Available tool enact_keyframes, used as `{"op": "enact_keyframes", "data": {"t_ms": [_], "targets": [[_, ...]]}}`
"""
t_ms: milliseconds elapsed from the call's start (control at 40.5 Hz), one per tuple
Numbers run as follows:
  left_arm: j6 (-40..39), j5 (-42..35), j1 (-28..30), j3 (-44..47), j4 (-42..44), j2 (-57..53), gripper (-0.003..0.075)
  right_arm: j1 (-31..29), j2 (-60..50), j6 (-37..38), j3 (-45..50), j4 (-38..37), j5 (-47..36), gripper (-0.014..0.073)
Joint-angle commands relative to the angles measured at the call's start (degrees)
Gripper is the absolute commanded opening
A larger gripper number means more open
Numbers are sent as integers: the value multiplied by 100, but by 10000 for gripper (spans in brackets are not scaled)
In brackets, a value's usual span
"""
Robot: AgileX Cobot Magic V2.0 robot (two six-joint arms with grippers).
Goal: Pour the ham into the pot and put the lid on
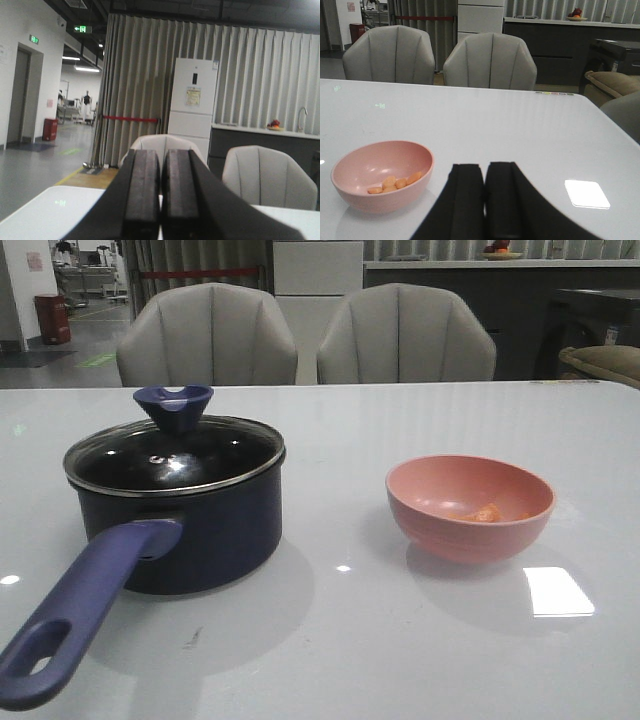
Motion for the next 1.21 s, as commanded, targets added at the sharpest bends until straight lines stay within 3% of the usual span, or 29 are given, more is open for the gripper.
{"op": "enact_keyframes", "data": {"t_ms": [0,124,296,667,741,988,1062,1186], "targets": [[-54,512,13,-784,126,164,113,-35,-116,-57,-34,-71,-508,155],[-54,1865,13,-1704,244,746,113,-35,-116,-57,-34,-71,-508,155],[-54,2932,13,-2259,209,1530,113,-35,-116,-57,-34,-71,-508,155],[-54,2934,13,-2258,101,2200,126,-35,-116,-57,-34,-71,-508,155],[-54,2966,13,-2258,101,2281,167,-35,-116,-57,-34,-71,-508,155],[-54,2788,-282,-2258,153,2517,516,-35,-116,-57,-34,-71,-508,155],[-54,2766,-515,-2268,153,2644,562,-35,-116,-57,-34,-71,-502,155],[-54,2857,-1069,-2389,227,2936,568,-35,-116,-57,-34,-71,-502,155]]}}
